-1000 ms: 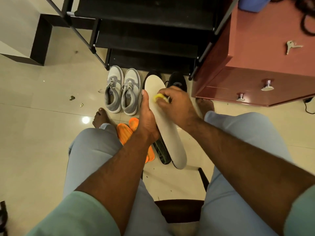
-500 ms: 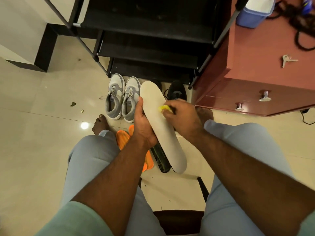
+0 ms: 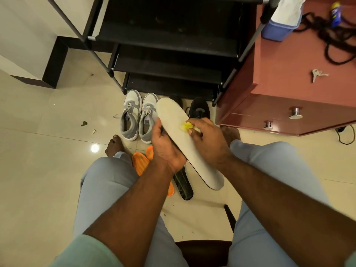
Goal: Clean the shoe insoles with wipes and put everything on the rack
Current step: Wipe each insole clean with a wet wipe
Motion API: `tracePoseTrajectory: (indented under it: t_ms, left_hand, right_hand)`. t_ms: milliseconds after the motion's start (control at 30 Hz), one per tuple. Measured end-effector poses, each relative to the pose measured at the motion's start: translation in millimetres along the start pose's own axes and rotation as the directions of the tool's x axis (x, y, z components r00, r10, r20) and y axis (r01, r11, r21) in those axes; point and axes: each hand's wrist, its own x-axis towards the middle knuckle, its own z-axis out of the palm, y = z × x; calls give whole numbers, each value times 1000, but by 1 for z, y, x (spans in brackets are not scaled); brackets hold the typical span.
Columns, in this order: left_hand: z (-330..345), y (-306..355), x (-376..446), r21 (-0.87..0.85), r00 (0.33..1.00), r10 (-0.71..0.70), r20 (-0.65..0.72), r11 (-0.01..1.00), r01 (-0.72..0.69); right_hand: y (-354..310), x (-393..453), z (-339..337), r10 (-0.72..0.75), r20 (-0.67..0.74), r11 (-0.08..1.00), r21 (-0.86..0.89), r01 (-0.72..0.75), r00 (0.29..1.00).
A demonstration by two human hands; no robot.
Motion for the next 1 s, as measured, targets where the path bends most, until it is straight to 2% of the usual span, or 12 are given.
tracePoseTrajectory:
  t_ms: [200,367,433,600,700,733,833,867,1000]
  left_hand:
    - [3,-3,-29,122,995,-89,55,989,81]
    - [6,3,-43,104,999,-36,22,994,33]
    - [0,-1,-51,94,998,-67,10,993,66]
    - [-7,-4,-58,67,990,-141,22,988,139]
    - [-6,0,-46,128,986,-159,47,980,152]
    - [-5,0,-41,151,983,-178,50,974,168]
    - [-5,-6,-26,249,977,-212,23,947,200]
    - [-5,-8,-22,268,976,-216,13,941,205]
    - [-9,-11,-15,245,975,-220,-11,945,216]
  right_hand:
    - [-14,-8,-2,-54,-131,995,72,64,990]
    - [-30,-17,-7,-142,-31,977,155,145,989]
    - [-31,-23,-8,-201,10,975,96,199,980]
    - [-35,-25,-15,-237,101,963,-105,247,966]
    - [-42,-31,-18,-329,210,908,-196,369,921]
    - [-40,-29,-21,-325,222,902,-219,372,919]
    - [-29,-15,-32,-130,216,944,-272,187,968]
    - [-28,-13,-34,-111,224,940,-292,175,968]
    - [-31,-21,-19,-266,287,859,-362,361,920]
